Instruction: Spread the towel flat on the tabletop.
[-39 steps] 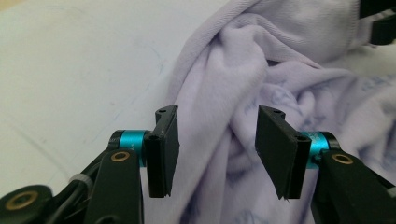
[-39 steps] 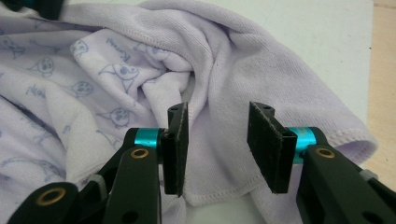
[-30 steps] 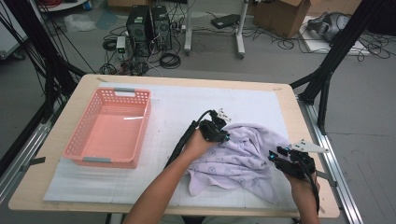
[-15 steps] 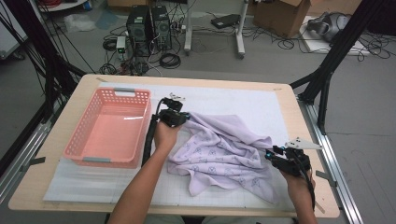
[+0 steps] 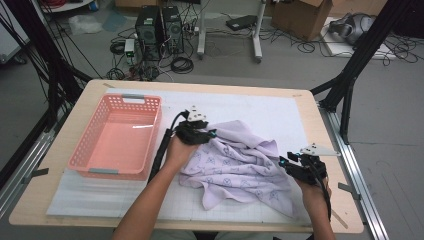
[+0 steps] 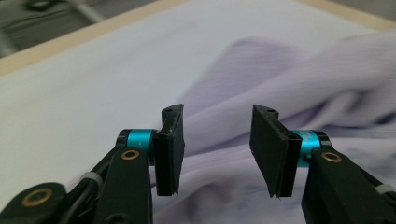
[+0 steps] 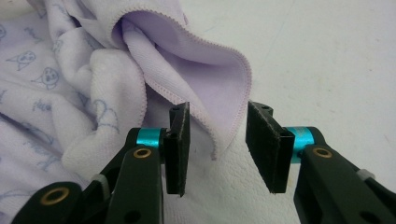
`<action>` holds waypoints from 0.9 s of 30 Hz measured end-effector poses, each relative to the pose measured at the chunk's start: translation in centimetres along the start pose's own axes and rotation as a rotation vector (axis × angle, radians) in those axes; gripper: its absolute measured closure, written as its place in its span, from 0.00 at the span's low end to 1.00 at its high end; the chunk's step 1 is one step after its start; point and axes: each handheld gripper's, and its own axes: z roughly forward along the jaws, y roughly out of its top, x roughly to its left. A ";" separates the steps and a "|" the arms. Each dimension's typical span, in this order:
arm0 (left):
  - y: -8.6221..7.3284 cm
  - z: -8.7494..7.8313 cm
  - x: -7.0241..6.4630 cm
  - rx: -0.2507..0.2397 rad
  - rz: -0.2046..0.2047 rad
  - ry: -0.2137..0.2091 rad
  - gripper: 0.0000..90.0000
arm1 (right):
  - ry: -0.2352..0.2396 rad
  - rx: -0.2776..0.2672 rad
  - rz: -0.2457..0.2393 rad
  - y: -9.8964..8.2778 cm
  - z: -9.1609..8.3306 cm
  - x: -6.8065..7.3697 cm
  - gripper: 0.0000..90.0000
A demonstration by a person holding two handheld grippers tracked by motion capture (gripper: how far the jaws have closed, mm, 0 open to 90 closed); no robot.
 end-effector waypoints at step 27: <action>3.4 2.0 4.1 -0.035 -0.292 0.124 0.94 | 0.009 -0.005 0.016 0.1 0.2 -0.6 0.66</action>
